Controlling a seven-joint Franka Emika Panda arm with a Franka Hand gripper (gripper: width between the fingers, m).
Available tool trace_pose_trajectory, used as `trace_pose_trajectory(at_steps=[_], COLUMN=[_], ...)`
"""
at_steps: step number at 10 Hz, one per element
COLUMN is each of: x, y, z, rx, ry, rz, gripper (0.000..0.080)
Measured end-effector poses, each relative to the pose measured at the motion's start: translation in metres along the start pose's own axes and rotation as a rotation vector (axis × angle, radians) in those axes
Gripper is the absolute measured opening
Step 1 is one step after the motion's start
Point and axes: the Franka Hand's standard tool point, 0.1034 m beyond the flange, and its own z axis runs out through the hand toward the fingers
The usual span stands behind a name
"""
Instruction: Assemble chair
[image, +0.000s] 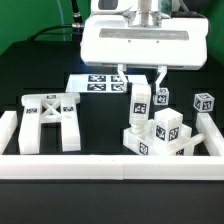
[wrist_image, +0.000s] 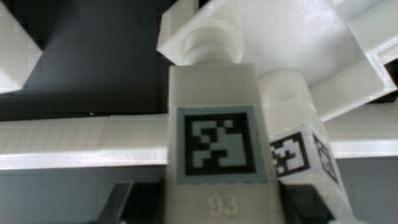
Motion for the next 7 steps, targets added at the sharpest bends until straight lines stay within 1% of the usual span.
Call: trace_pose_trajectory(at_steps=[1, 3, 7], x=[-0.0027, -0.0025, -0.0018], y=[-0.0003, -0.0004, -0.0008], z=[0.0021, 0.0024, 0.0038], rx=[-0.001, -0.002, -0.009], ry=[-0.004, 0.002, 0.076], rz=[-0.002, -0.004, -0.017], gripper=[0.0291, 0.0291, 0.0291])
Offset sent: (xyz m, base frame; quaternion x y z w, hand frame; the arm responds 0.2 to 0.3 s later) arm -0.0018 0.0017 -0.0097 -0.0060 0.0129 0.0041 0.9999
